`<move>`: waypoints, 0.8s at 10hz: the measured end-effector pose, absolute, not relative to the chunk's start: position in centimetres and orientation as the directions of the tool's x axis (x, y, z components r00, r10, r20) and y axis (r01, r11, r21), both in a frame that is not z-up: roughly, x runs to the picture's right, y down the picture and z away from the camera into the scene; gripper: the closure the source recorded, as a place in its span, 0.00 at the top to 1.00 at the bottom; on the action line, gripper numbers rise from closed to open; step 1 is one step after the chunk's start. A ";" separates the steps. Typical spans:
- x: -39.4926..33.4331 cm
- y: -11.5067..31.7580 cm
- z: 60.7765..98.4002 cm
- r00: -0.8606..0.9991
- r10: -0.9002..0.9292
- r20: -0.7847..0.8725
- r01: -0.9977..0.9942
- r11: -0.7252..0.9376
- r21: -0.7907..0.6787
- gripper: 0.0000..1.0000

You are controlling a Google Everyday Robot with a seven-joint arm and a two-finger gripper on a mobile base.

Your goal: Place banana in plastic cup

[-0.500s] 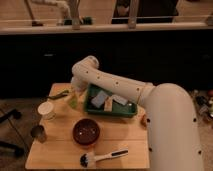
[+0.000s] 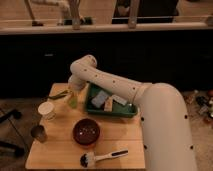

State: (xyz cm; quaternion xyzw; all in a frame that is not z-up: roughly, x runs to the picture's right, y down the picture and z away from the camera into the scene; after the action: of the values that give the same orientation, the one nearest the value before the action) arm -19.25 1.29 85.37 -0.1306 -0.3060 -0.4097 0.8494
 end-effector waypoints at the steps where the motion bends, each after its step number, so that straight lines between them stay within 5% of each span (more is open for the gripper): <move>1: -19.4 1.3 85.6 0.460 -0.615 0.640 0.783 0.621 0.034 0.00; 8: -20.9 1.9 86.5 0.377 -0.601 0.705 0.821 0.569 0.046 0.01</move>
State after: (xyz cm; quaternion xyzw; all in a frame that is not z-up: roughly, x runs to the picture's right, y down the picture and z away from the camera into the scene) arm -20.93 1.95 86.49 -0.1579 -0.3479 -0.4363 0.8147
